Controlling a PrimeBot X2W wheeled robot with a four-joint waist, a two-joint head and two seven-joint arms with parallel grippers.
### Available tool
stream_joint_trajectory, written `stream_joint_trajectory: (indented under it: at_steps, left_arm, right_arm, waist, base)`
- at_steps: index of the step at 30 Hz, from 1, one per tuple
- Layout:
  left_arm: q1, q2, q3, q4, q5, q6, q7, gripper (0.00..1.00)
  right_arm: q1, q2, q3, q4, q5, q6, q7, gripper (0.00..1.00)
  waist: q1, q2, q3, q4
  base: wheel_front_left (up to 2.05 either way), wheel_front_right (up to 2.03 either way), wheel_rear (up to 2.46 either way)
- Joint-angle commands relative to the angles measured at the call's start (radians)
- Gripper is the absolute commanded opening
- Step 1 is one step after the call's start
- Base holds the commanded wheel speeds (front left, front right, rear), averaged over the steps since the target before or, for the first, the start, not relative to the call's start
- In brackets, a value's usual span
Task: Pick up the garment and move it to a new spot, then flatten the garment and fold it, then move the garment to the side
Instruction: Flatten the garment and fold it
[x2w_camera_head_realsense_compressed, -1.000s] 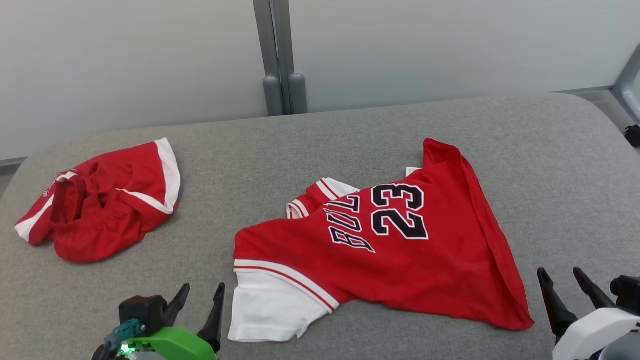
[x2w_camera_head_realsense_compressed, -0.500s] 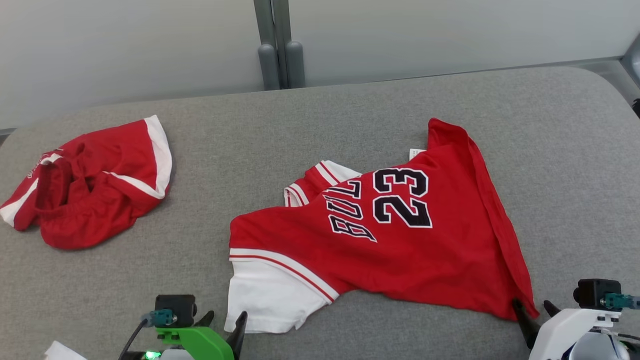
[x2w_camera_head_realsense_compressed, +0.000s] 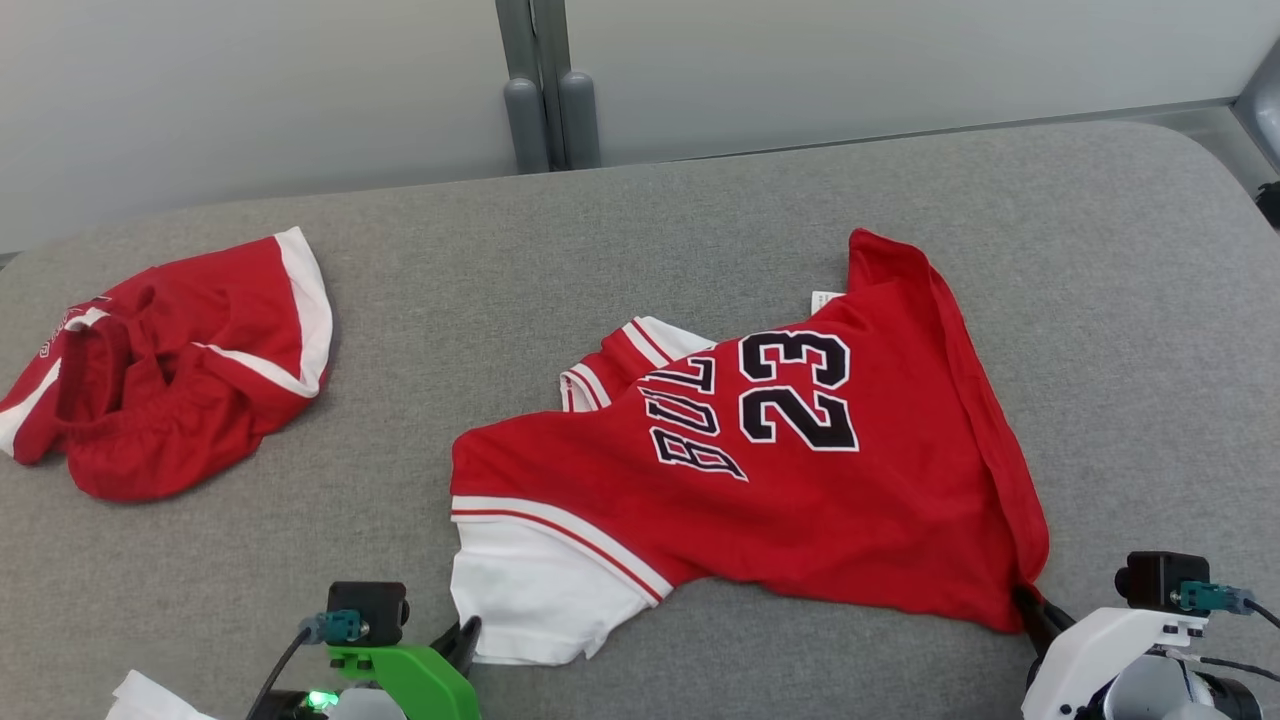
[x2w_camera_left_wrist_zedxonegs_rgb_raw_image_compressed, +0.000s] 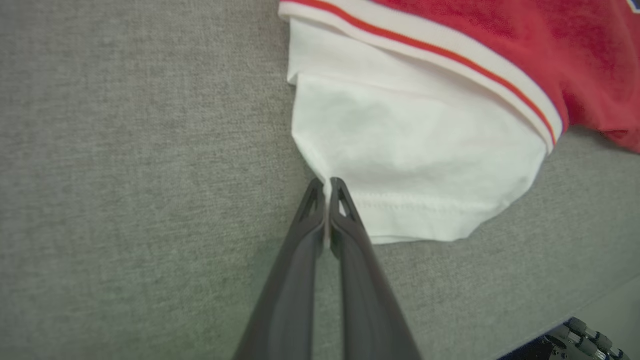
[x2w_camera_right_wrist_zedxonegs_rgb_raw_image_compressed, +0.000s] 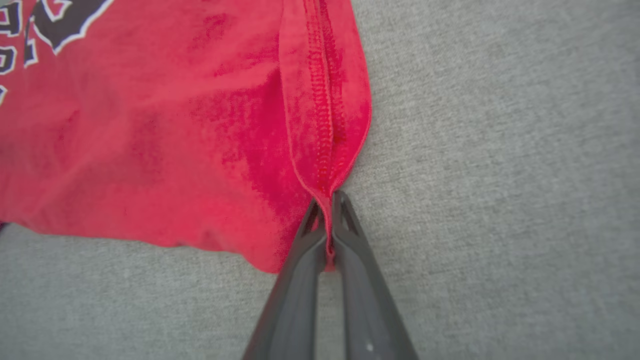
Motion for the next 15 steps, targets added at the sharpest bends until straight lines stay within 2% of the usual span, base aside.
stream_joint_trajectory:
  at_steps: [1, 4, 9, 15]
  left_arm:
    - [-0.018, 0.005, 0.009, -0.002, 0.001, -0.006, -0.016, 0.00]
    - [-0.018, 0.008, 0.018, -0.019, -0.002, -0.011, -0.044, 0.00]
    - [-0.055, 0.032, 0.045, -0.098, 0.002, -0.020, -0.083, 0.00]
    - [-0.206, 0.072, 0.094, -0.169, 0.003, -0.028, -0.060, 0.00]
  right_arm:
    - [-0.011, -0.004, 0.006, 0.000, 0.019, 0.000, -0.019, 0.00]
    - [-0.013, -0.004, 0.009, -0.033, 0.068, 0.000, -0.052, 0.00]
    - [-0.042, 0.001, 0.012, -0.170, 0.223, 0.000, -0.072, 0.00]
    - [-0.212, -0.027, 0.019, -0.258, 0.327, 0.000, -0.043, 0.00]
  waist:
    - [0.0000, -0.0001, -0.001, 0.003]
    - [0.0000, -0.0001, -0.004, 0.010]
    - [0.0000, -0.0001, 0.006, 0.015]
    - [0.0000, -0.0001, 0.069, 0.002]
  base:
    - [0.00, 0.00, 0.00]
    - [0.00, 0.00, 0.00]
    - [0.00, 0.00, 0.00]
    - [0.00, 0.00, 0.00]
